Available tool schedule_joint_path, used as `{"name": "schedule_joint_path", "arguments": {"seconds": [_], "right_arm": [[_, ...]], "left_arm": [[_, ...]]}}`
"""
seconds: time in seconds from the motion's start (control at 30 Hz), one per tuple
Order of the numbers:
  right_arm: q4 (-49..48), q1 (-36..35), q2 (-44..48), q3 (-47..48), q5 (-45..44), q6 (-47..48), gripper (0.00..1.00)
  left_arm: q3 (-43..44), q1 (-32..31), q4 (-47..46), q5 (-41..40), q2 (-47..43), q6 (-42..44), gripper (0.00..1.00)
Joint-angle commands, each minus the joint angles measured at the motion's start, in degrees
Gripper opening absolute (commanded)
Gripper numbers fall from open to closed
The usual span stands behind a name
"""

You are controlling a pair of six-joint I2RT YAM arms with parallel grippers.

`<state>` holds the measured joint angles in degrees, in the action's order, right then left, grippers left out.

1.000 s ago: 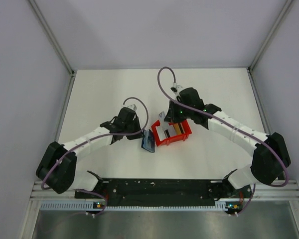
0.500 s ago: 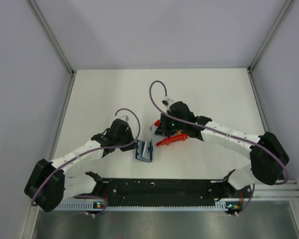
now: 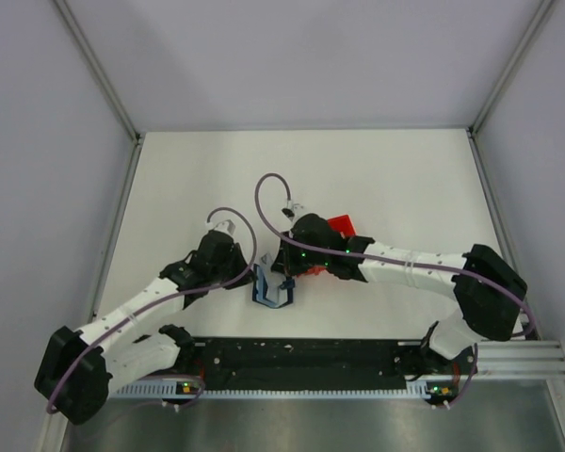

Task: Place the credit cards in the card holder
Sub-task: Turn over the card slot in the card holder.

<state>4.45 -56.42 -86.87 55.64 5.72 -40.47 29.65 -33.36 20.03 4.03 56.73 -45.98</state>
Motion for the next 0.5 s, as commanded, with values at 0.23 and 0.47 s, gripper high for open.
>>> {"name": "schedule_joint_path", "arguments": {"seconds": [0.23, 0.47], "right_arm": [[-2.1, -4.1, -3.2, 1.7, -14.2, -6.6, 0.00], [5.8, -4.5, 0.6, -1.1, -21.9, -4.9, 0.00]], "left_arm": [[-1.5, -0.2, -0.3, -0.4, -3.3, -1.6, 0.00], [-0.6, -0.1, 0.7, -0.7, -4.6, -1.3, 0.00]]}}
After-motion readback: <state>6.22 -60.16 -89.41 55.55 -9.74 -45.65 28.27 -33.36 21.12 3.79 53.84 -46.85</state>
